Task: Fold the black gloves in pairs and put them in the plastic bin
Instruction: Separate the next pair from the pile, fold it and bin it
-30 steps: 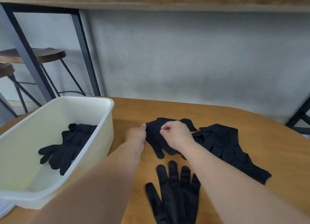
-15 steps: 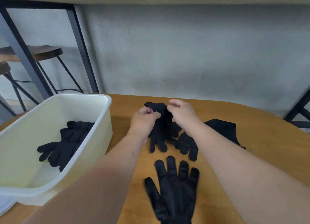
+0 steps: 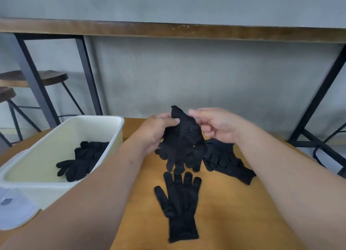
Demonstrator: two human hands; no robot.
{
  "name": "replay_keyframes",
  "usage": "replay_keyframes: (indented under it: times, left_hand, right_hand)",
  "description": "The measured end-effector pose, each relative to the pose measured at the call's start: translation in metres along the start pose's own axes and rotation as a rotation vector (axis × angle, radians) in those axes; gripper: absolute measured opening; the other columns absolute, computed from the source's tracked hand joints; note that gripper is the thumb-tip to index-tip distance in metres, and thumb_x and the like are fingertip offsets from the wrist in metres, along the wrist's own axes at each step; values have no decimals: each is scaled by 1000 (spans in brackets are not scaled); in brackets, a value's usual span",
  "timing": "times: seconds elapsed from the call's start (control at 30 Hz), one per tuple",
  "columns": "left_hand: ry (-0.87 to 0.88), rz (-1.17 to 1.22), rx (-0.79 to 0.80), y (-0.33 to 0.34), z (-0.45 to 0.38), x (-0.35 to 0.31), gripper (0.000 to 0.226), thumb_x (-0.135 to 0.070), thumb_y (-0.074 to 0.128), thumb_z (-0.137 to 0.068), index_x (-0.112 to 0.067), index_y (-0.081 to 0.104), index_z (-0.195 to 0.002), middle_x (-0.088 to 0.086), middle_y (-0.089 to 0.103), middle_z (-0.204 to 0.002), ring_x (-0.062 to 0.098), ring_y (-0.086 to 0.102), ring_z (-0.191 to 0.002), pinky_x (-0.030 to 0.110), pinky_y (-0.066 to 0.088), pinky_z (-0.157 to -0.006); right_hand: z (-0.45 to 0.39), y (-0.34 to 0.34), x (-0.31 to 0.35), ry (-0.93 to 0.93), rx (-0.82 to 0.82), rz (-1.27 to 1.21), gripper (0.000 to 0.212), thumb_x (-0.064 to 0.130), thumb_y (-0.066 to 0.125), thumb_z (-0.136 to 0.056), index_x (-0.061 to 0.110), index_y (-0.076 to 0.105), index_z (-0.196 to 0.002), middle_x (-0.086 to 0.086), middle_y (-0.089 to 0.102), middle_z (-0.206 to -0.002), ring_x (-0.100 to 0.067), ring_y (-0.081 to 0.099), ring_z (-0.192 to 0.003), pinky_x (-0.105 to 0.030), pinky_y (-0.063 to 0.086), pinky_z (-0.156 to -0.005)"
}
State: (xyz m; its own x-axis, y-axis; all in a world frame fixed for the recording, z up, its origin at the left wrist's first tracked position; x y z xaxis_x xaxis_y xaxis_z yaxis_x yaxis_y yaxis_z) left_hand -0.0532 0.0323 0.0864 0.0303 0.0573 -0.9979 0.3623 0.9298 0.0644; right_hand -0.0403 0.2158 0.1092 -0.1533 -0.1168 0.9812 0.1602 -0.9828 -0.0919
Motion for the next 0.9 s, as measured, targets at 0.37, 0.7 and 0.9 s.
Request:
replay_keyframes:
  times: [0.37,0.7,0.9]
  left_hand:
    - [-24,-206,-13,12,30,-20,12,-24,65,-91,-14,69,-96,1,72,-92,14,67,-80,19,49,-63]
    - [108,-431,-7,22,41,-23,23,-42,71,-83,-29,71,-102,-7,72,-100,12,65,-96,28,53,-86]
    - [166,-521,-77,13,40,-22,13,-29,69,-87,-25,74,-99,-1,74,-91,17,69,-85,32,55,-79]
  right_hand:
    - [43,10,23,5,-164,69,13,9,69,-88,6,67,-101,-1,54,-74,-8,40,-47,-18,28,-41]
    - [52,30,23,-26,-212,-54,26,1,55,-95,6,54,-121,-13,63,-84,-15,62,-60,-24,53,-54]
    - [59,27,23,6,-137,48,24,0,52,-95,0,60,-117,-16,73,-91,-19,70,-72,-26,59,-66]
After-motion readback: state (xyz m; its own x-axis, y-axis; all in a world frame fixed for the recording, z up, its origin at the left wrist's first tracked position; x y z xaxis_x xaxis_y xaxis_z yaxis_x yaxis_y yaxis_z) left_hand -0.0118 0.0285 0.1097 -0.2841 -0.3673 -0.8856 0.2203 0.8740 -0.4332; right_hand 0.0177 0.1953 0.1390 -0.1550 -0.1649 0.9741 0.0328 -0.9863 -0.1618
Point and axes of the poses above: each hand's wrist, its own z-axis away from the middle knuckle, its own y-axis out of the palm, x = y × z, the point moved 1 cm from there along -z, towards the middle knuckle
